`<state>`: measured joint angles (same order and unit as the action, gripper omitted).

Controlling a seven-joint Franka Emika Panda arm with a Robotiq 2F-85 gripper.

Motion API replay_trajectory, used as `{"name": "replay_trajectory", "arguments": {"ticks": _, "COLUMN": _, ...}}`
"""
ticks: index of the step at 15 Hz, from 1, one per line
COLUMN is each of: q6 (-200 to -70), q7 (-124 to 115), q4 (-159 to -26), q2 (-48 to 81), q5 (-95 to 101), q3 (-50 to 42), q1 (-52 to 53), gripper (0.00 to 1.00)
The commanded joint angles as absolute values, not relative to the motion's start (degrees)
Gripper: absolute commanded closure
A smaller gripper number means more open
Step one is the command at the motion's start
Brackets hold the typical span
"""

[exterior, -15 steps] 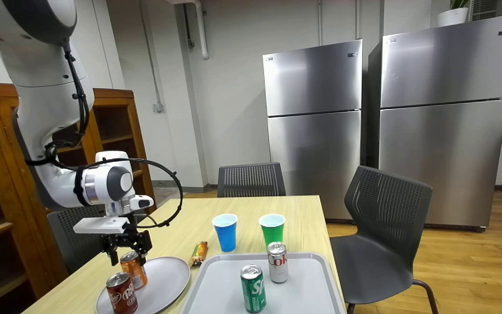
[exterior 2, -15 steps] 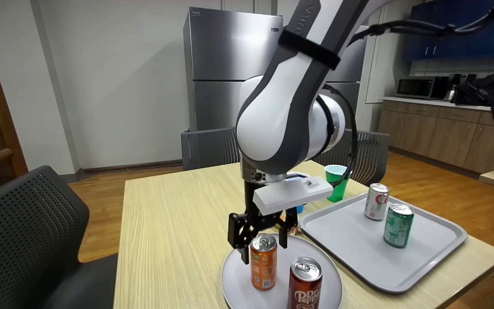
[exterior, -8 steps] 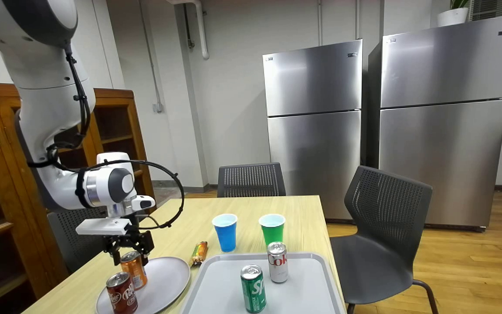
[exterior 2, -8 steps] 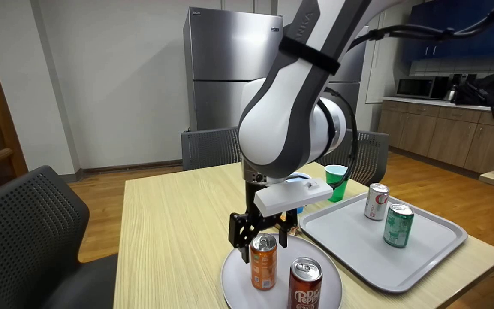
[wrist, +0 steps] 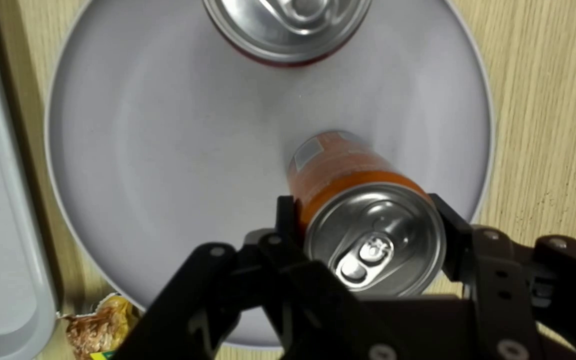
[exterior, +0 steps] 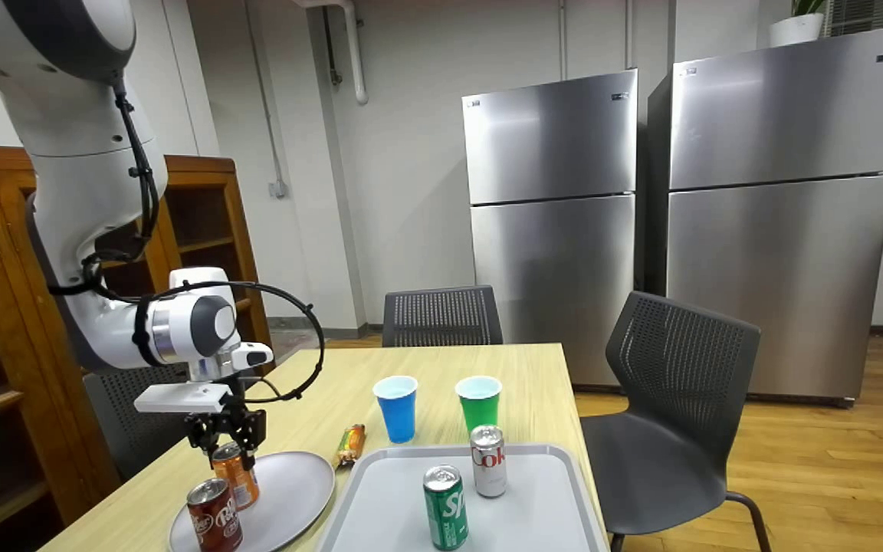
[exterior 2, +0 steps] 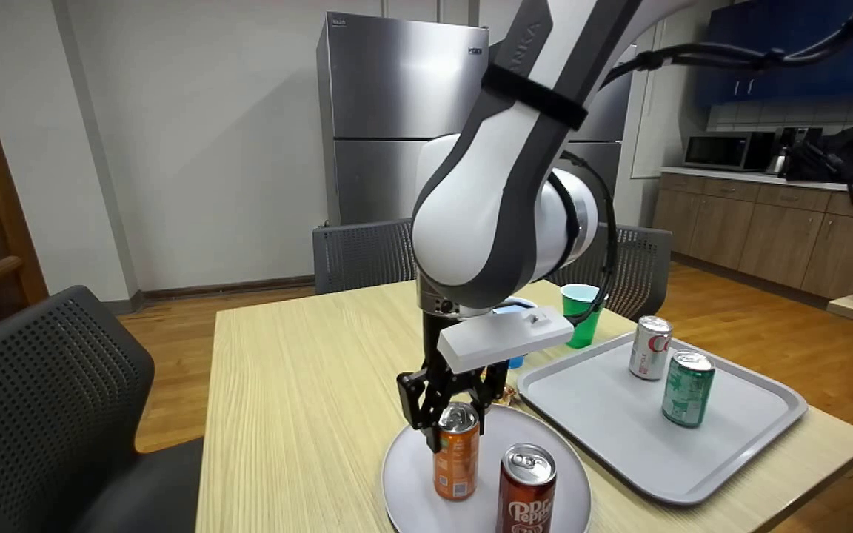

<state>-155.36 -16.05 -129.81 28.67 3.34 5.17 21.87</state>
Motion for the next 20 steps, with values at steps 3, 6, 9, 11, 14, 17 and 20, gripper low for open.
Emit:
{"name": "replay_trajectory", "arguments": {"ticks": 3, "q6": -155.99, "q7": -16.72, "q4": -130.58, "q2": 27.03, "q5": 3.99, "q3": 5.38, "q1": 22.37, "gripper": 0.62}}
{"name": "replay_trajectory", "arguments": {"ticks": 6, "q6": -155.36, "q7": -17.30, "q4": -131.40, "q2": 25.08, "q5": 3.90, "q3": 5.11, "q1": 22.41, "gripper": 0.62}}
{"name": "replay_trajectory", "arguments": {"ticks": 9, "q6": -154.89, "q7": -17.90, "q4": -132.02, "q2": 23.05, "q5": 3.79, "q3": 4.60, "q1": 22.03, "gripper": 0.62}}
{"name": "replay_trajectory", "arguments": {"ticks": 11, "q6": -154.57, "q7": -18.30, "q4": -132.34, "q2": 21.71, "q5": 3.81, "q3": 4.13, "q1": 21.67, "gripper": 0.62}}
{"name": "replay_trajectory", "arguments": {"ticks": 14, "q6": -154.58, "q7": -18.66, "q4": -133.05, "q2": 19.97, "q5": 3.30, "q3": 3.63, "q1": 20.59, "gripper": 0.62}}
{"name": "replay_trajectory", "arguments": {"ticks": 17, "q6": -154.80, "q7": -19.21, "q4": -134.40, "q2": 18.32, "q5": 2.86, "q3": 2.80, "q1": 19.08, "gripper": 0.62}}
{"name": "replay_trajectory", "arguments": {"ticks": 20, "q6": -155.22, "q7": -20.14, "q4": -135.86, "q2": 16.95, "q5": 2.80, "q3": 1.62, "q1": 17.51, "gripper": 0.62}}
